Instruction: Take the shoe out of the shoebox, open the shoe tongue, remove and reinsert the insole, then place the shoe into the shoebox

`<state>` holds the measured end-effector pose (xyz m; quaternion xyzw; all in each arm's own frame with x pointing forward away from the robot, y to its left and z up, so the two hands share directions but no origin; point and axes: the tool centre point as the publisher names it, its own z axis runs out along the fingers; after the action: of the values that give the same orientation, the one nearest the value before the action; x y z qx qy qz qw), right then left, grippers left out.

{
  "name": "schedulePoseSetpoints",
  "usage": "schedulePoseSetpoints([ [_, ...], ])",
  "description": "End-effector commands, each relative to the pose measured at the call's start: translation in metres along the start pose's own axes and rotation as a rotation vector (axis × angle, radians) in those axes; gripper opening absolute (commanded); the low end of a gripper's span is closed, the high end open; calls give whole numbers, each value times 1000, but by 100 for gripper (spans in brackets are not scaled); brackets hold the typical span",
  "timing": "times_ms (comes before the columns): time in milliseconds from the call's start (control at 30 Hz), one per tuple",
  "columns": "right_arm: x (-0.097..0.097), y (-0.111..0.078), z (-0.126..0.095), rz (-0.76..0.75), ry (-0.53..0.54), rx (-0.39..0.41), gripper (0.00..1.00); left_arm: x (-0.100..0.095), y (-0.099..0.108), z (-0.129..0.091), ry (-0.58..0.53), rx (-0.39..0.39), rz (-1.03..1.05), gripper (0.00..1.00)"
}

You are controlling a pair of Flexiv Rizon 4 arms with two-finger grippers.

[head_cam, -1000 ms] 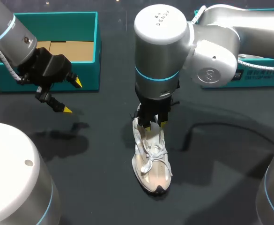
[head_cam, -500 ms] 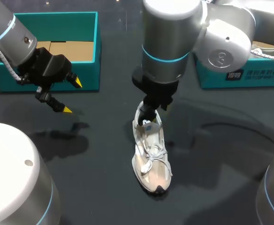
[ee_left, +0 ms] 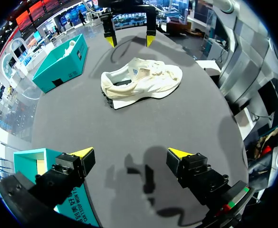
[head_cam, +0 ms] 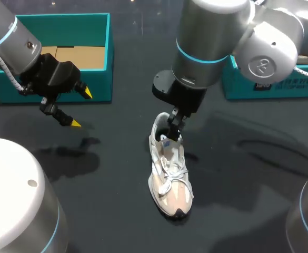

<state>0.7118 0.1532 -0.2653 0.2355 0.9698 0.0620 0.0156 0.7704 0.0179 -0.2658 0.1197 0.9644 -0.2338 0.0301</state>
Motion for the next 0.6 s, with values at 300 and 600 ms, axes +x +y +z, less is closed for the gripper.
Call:
schedulePoseSetpoints([
  [300,-7,30,-10,-193,-162,84,100,1,0,0,-2,-3,0,100],
  [600,-19,53,-2,-426,-184,84,100,1,0,0,-2,-3,0,100],
])
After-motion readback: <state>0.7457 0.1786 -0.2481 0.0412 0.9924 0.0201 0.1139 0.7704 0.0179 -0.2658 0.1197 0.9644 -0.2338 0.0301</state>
